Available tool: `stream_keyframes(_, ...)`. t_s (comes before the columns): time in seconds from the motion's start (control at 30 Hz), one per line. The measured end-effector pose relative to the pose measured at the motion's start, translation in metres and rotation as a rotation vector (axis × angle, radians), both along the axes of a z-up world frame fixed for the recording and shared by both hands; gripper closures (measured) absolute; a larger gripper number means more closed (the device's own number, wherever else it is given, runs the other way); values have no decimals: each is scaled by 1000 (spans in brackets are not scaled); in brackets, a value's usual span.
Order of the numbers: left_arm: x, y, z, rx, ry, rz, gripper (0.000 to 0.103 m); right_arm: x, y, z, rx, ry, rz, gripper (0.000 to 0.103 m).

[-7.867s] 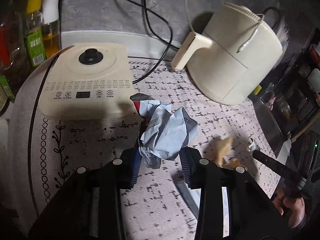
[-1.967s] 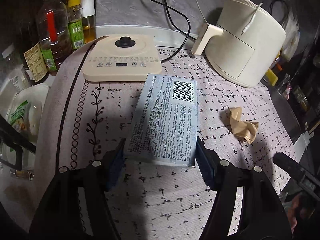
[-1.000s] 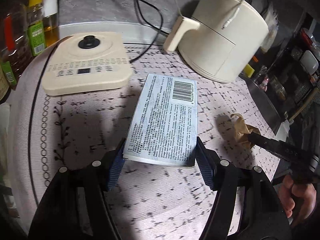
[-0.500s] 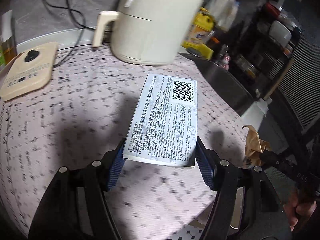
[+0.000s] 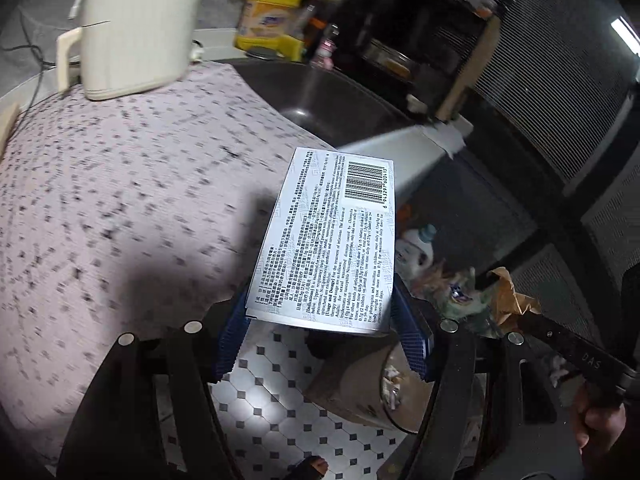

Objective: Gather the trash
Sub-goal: 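Carry both items to the bin while the right tool drops the brown paper in, then open the left tool to drop the barcode card into the bin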

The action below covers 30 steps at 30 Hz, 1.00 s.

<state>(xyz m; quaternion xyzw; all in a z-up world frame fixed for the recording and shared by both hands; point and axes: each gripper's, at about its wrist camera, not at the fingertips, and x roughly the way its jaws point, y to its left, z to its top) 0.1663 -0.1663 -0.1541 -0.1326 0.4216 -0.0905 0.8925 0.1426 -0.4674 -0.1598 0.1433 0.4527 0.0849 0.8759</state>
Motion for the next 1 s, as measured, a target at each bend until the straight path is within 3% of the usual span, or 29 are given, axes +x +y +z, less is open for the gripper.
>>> stream_keyframes(0.23,-11,-76,-16,9,35,-96,37,-35,-77,-29,-5,54,-91,85)
stream_keyframes(0.47,-22,-128,-36,35,76,-183,37,-56,-109,-65,21,116,-138,82)
stream_keyframes(0.5,-23,-132,-40,37,85,-191,37,-58,-112,-72,26,128,-139,80)
stream_keyframes(0.57,-26,-139,-46,43,99,-201,37,-61,-115,-84,35,152,-141,62)
stream_keyframes(0.63,-29,-144,-51,52,114,-210,37,-66,-118,-93,48,159,-150,54)
stream_keyframes(1.0,-33,-169,-75,64,173,-259,37,-98,-144,-108,60,189,-235,46)
